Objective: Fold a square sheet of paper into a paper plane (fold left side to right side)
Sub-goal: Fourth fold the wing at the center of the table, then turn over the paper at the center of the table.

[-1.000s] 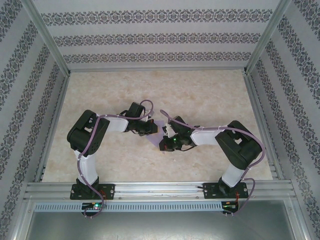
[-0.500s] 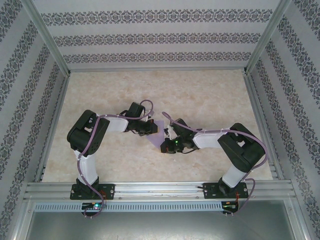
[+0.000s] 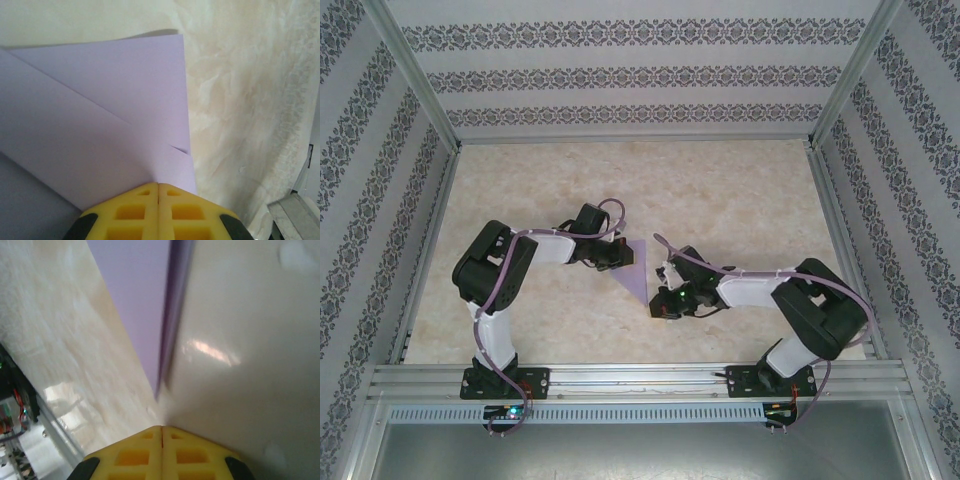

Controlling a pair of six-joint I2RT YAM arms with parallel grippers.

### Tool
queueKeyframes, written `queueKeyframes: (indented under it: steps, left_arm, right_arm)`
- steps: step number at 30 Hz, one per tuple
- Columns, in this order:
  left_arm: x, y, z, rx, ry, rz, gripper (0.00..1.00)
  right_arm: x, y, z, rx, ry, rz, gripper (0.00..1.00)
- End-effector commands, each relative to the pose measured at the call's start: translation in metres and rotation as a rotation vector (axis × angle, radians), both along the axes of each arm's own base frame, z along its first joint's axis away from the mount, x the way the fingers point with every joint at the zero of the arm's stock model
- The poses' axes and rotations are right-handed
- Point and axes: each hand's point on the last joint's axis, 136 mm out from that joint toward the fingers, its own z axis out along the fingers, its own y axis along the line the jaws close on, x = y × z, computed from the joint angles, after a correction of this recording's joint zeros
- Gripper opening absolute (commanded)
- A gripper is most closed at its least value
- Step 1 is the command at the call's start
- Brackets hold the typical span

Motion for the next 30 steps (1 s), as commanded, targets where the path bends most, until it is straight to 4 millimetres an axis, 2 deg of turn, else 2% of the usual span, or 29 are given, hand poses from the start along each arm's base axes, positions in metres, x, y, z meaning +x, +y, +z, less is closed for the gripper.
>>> queueKeyframes:
  steps: [1,5,8,11,15,20,24,30]
  left_arm:
    - [0.008,0.002,0.023,-0.006,-0.036,0.026,0.06]
    - [0.019,-0.002,0.062,-0.038,-0.139,0.012,0.16]
    - [0.027,0.007,0.086,0.016,-0.243,0.010,0.21]
    - [0.034,0.021,0.106,0.080,-0.352,0.038,0.26]
    - [0.034,0.037,0.126,0.123,-0.470,0.084,0.27]
    - [0.028,0.061,0.142,0.147,-0.579,0.170,0.35]
    - [0.022,0.076,0.145,0.162,-0.591,0.204,0.38]
    - [0.020,0.085,0.147,0.157,-0.589,0.225,0.40]
  right_arm:
    - [0.003,-0.006,0.022,0.040,-0.019,-0.004,0.05]
    - [0.031,-0.018,0.042,0.071,-0.126,-0.060,0.31]
    - [0.054,-0.026,0.053,0.067,-0.217,-0.097,0.42]
    - [0.072,-0.024,0.063,0.080,-0.299,-0.095,0.48]
    - [0.089,-0.012,0.068,0.085,-0.363,-0.049,0.48]
    - [0.109,0.004,0.060,0.077,-0.410,-0.006,0.48]
    - [0.120,0.016,0.050,0.088,-0.410,0.021,0.46]
    - [0.123,0.031,0.034,0.125,-0.375,0.032,0.43]
